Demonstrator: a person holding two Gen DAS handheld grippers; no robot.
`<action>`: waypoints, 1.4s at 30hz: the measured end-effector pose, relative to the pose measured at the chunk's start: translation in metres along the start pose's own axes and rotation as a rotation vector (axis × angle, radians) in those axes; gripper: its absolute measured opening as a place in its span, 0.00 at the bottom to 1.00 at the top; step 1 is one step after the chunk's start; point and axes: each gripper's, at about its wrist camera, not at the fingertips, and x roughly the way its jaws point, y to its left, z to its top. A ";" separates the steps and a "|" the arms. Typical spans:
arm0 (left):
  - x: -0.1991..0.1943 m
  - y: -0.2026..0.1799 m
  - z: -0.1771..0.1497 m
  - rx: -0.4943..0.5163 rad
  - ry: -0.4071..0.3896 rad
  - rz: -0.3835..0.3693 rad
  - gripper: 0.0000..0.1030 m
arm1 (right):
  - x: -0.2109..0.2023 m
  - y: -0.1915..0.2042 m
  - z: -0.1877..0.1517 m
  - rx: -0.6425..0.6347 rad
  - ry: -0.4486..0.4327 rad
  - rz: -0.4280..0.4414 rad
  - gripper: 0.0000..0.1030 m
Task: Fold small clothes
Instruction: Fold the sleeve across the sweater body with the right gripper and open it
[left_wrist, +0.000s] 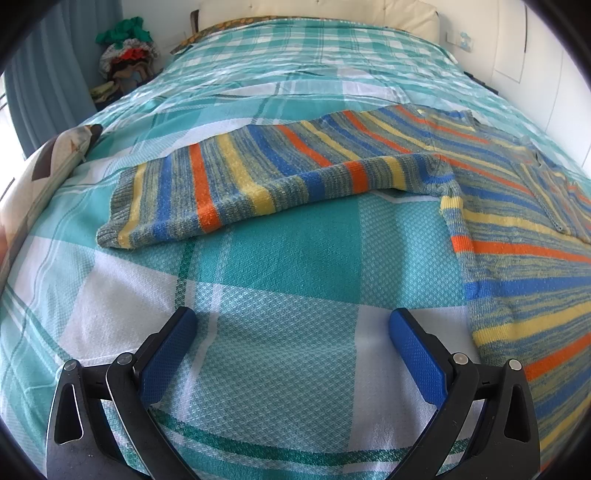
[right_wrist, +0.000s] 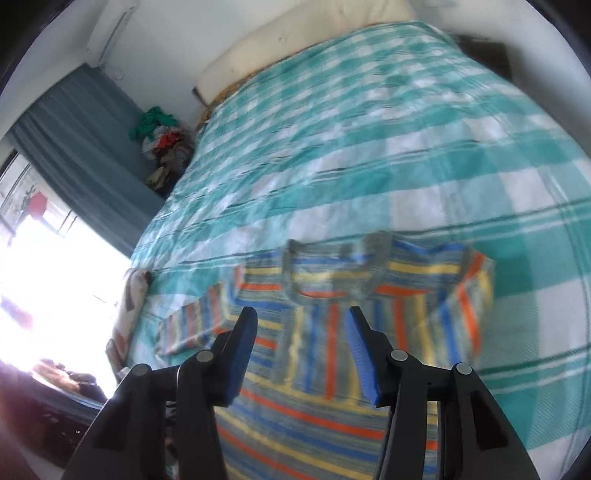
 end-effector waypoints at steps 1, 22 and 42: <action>0.000 0.000 0.000 0.000 -0.001 0.001 1.00 | 0.004 -0.009 -0.003 0.006 0.029 0.000 0.44; 0.000 -0.001 0.000 0.003 -0.010 0.009 1.00 | 0.089 -0.093 -0.002 -0.052 0.157 -0.411 0.23; 0.002 0.001 0.002 0.003 0.003 0.010 1.00 | -0.010 -0.037 -0.222 -0.134 0.037 -0.311 0.52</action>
